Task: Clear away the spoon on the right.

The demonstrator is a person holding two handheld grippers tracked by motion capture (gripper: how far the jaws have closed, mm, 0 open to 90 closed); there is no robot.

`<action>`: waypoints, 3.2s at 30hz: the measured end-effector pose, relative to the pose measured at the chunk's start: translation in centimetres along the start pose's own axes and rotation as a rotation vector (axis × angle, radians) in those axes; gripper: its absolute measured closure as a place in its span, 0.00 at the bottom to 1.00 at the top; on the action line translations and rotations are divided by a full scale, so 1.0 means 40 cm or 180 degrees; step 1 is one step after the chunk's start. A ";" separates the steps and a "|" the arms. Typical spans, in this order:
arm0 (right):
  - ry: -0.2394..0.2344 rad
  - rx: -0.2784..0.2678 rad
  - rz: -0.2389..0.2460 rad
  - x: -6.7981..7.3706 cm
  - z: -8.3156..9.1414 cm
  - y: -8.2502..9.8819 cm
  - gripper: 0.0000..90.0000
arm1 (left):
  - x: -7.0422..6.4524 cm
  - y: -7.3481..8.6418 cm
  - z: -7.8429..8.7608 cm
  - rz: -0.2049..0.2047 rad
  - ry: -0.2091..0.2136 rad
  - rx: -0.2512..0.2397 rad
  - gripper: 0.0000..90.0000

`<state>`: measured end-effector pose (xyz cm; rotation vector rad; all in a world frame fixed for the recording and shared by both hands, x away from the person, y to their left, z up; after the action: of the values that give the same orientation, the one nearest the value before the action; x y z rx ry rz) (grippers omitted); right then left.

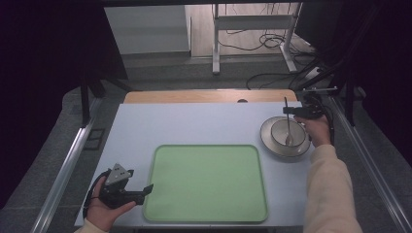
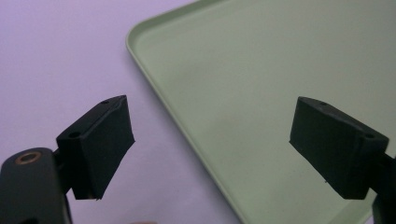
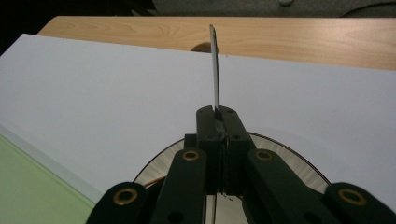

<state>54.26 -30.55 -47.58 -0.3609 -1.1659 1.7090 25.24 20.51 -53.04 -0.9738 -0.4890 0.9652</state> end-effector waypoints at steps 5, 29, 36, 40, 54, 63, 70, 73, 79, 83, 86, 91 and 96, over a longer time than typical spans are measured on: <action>-0.0018 -0.0063 0.0129 0.013 0.024 -0.011 0.98 | -0.001 -0.001 0.001 -0.0005 -0.0003 -0.0005 0.14; -0.0241 -0.0553 0.0272 0.086 0.146 -0.074 0.98 | -0.004 -0.002 0.001 -0.0026 -0.0008 0.0001 0.15; -0.0314 -0.0672 0.0300 0.125 0.178 -0.085 0.98 | -0.005 -0.003 0.003 -0.0026 -0.0019 -0.0004 0.15; -0.0319 -0.0730 0.0282 0.141 0.189 -0.087 0.98 | -0.005 -0.003 0.003 -0.0028 -0.0021 -0.0001 0.14; -0.0410 -0.0890 0.0149 0.207 0.220 -0.073 0.98 | -0.003 -0.002 0.003 -0.0025 -0.0034 0.0005 0.15; -0.0473 -0.0984 0.0112 0.238 0.233 -0.053 0.98 | -0.001 -0.002 0.004 -0.0009 -0.0049 0.0000 0.15; -0.0564 -0.1018 0.0080 0.259 0.241 -0.049 0.98 | 0.000 -0.001 0.003 0.0000 -0.0062 0.0004 0.15; -0.0586 -0.1011 0.0069 0.263 0.242 -0.047 0.98 | 0.000 -0.001 0.003 -0.0003 -0.0066 0.0003 0.15; -0.0640 -0.1000 0.0043 0.273 0.250 -0.042 0.98 | -0.001 -0.001 0.003 -0.0014 -0.0066 -0.0004 0.15; -0.0651 -0.1068 0.0073 0.288 0.260 -0.043 0.98 | -0.002 -0.001 0.002 -0.0003 -0.0064 -0.0003 0.15; -0.0671 -0.1082 0.0085 0.303 0.269 -0.041 0.98 | -0.003 -0.002 0.003 -0.0002 -0.0064 -0.0016 0.15; -0.0770 -0.1085 0.0056 0.327 0.285 -0.036 0.98 | -0.003 -0.004 0.006 -0.0006 -0.0067 -0.0032 0.15; -0.0842 -0.1087 0.0093 0.353 0.300 -0.030 0.98 | -0.004 -0.005 0.006 -0.0008 -0.0066 -0.0036 0.15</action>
<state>40.16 -24.93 -36.92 -0.3671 -1.6621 1.6151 25.07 20.42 -52.72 -0.9739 -0.5135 0.9721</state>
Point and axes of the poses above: each handheld gripper's, and its own axes: z roughly backward along the jaws, y roughly out of its underside, x roughly to its left, the point moved 7 cm from there along -z, roughly forward along the jaws, and after that the axes turned 11 degrees about -x, right-handed, at the moved point
